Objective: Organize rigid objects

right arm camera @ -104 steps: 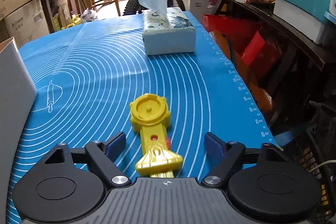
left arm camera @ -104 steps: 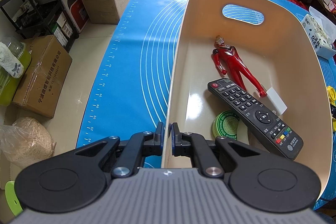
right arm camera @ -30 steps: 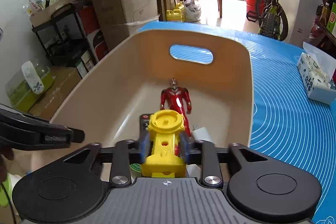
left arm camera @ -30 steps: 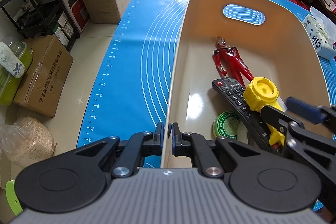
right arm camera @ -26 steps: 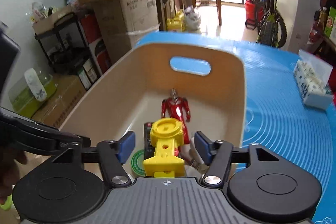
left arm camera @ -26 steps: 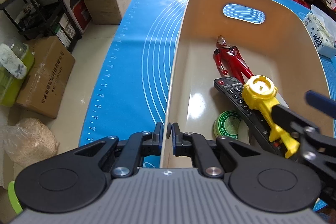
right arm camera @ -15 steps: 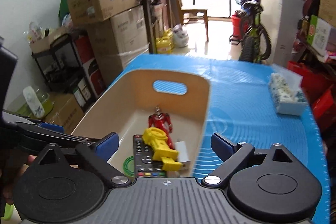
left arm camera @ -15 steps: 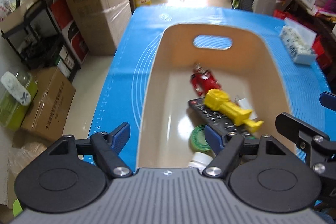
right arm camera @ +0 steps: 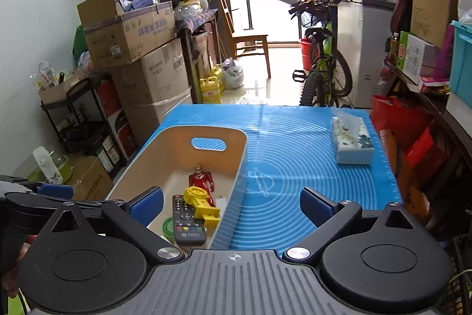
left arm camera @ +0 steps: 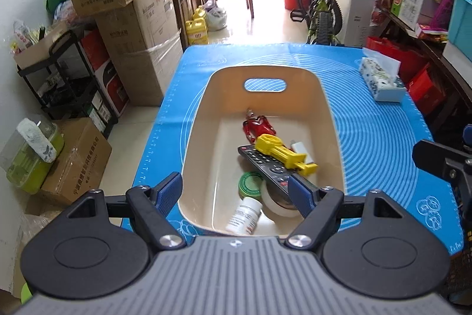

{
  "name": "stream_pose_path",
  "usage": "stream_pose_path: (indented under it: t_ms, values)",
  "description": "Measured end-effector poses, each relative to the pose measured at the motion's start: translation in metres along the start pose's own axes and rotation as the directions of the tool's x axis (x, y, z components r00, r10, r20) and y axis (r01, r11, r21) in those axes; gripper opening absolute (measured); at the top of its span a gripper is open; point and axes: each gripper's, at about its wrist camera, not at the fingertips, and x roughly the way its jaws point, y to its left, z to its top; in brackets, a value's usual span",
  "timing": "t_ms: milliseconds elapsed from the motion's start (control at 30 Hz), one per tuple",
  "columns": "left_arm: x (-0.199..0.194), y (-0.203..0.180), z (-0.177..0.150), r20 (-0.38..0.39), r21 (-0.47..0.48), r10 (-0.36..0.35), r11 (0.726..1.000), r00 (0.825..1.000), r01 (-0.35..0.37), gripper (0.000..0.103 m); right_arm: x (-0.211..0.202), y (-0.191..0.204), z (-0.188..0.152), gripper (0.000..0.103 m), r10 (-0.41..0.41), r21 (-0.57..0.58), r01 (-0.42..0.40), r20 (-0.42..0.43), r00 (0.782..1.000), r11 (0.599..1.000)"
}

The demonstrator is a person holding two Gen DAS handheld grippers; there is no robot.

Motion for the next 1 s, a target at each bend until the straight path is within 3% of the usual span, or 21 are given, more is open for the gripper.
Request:
stream_pose_path:
  t_ms: [367,1000]
  values:
    - [-0.047,-0.029,-0.03,0.09,0.035,0.0,0.999,0.996,-0.003,0.079,-0.053,-0.019,-0.037,0.099,-0.001,0.015,0.001,0.002,1.0,1.0]
    - [-0.046,-0.076,-0.105,0.125,0.06,-0.051,0.997,0.991,0.044,0.079,-0.088,-0.053,-0.123,0.099,-0.091,0.029,0.09,0.046,0.995,0.996]
